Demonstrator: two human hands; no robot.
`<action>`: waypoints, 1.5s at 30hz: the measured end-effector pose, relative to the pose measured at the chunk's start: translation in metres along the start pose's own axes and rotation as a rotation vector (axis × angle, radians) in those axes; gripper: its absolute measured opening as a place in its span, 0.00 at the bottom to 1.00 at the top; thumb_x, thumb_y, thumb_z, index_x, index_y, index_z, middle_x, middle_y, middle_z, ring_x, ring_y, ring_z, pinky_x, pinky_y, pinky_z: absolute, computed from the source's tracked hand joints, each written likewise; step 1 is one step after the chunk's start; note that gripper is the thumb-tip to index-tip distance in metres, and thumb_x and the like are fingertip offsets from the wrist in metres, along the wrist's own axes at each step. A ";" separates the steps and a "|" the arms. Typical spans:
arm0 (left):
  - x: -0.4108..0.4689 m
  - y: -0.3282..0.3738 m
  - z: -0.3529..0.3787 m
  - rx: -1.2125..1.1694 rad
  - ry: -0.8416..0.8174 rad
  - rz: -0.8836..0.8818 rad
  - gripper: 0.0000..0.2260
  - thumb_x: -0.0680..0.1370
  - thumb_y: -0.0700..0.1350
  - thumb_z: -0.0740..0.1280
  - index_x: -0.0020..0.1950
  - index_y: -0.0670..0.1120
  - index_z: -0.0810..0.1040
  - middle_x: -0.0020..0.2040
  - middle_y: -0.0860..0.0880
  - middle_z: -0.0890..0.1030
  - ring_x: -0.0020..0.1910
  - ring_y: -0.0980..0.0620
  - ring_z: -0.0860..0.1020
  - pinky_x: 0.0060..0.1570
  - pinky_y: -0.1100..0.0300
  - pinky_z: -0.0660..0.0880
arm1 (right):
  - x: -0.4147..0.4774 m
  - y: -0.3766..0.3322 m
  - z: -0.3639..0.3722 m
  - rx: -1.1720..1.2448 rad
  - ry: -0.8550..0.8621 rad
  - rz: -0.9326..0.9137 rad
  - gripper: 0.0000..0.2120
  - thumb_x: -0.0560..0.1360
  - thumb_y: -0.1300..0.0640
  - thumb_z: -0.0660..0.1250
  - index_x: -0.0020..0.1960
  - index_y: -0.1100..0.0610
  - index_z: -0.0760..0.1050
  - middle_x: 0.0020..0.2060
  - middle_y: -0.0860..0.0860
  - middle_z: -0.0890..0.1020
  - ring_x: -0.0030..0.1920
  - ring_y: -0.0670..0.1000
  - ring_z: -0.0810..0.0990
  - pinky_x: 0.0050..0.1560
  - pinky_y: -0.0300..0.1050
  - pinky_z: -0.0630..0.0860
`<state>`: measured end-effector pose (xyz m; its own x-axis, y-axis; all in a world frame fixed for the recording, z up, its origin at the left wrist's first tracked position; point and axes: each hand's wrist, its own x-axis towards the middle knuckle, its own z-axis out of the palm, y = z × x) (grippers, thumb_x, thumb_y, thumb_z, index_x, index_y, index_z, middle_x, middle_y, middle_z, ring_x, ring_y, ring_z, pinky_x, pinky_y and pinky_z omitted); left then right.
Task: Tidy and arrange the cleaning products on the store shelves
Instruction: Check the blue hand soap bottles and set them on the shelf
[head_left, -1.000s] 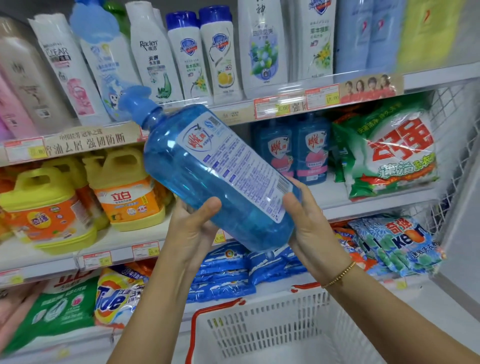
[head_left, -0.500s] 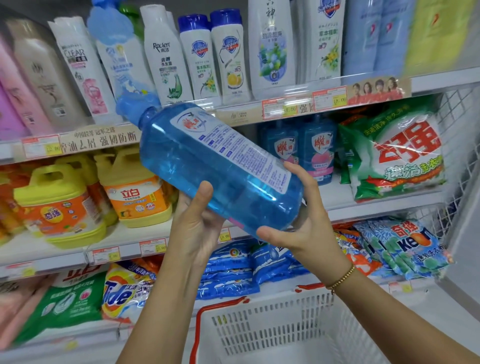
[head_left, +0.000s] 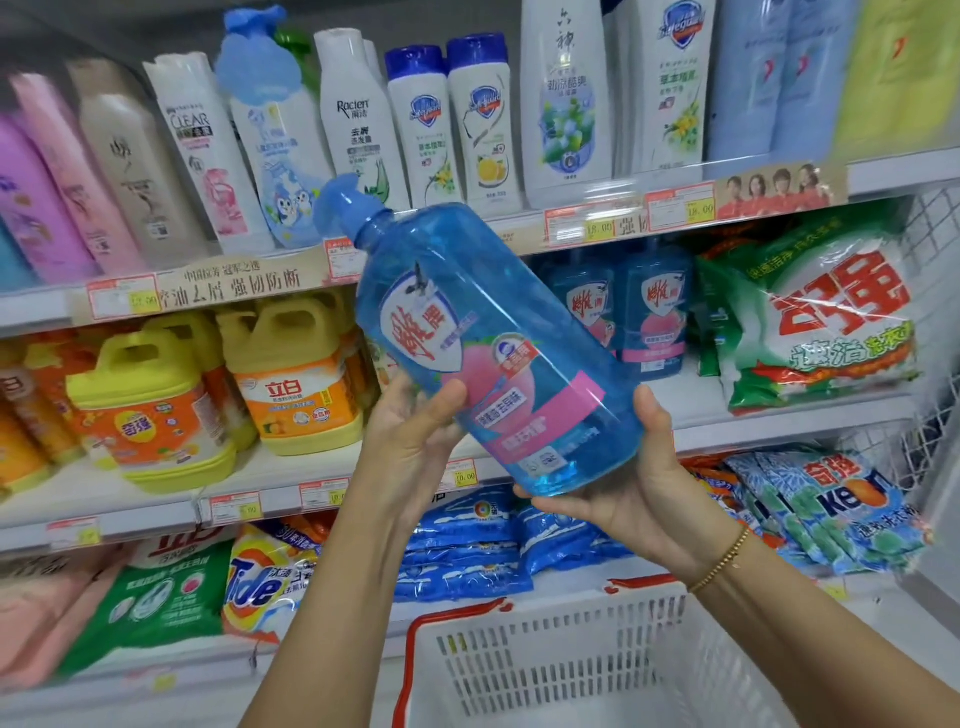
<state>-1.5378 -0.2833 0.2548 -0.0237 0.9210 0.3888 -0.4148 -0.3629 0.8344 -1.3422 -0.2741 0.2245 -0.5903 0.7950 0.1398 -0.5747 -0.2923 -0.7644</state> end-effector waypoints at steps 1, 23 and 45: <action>0.000 -0.001 0.003 -0.011 -0.004 -0.021 0.38 0.55 0.53 0.83 0.62 0.48 0.75 0.56 0.48 0.83 0.54 0.50 0.81 0.48 0.54 0.79 | -0.001 0.001 -0.001 0.052 -0.011 0.038 0.45 0.55 0.33 0.76 0.66 0.51 0.71 0.62 0.59 0.78 0.60 0.64 0.78 0.52 0.61 0.79; 0.005 0.031 0.062 -0.043 0.196 -0.277 0.19 0.74 0.54 0.70 0.63 0.48 0.77 0.50 0.47 0.85 0.48 0.48 0.84 0.41 0.50 0.81 | -0.063 -0.063 0.035 -0.259 -0.003 0.193 0.35 0.71 0.32 0.55 0.70 0.52 0.67 0.57 0.64 0.80 0.54 0.61 0.82 0.54 0.50 0.80; 0.007 -0.121 0.196 0.232 -0.234 -0.448 0.45 0.51 0.50 0.84 0.65 0.41 0.74 0.58 0.42 0.82 0.55 0.43 0.82 0.51 0.48 0.79 | -0.146 -0.171 -0.098 -1.030 0.273 0.230 0.29 0.64 0.40 0.69 0.62 0.49 0.73 0.54 0.50 0.83 0.56 0.56 0.82 0.59 0.56 0.77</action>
<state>-1.3092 -0.2606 0.2335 0.3230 0.9459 0.0302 -0.1262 0.0114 0.9919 -1.1024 -0.2881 0.2728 -0.4043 0.9066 -0.1209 0.3590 0.0357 -0.9327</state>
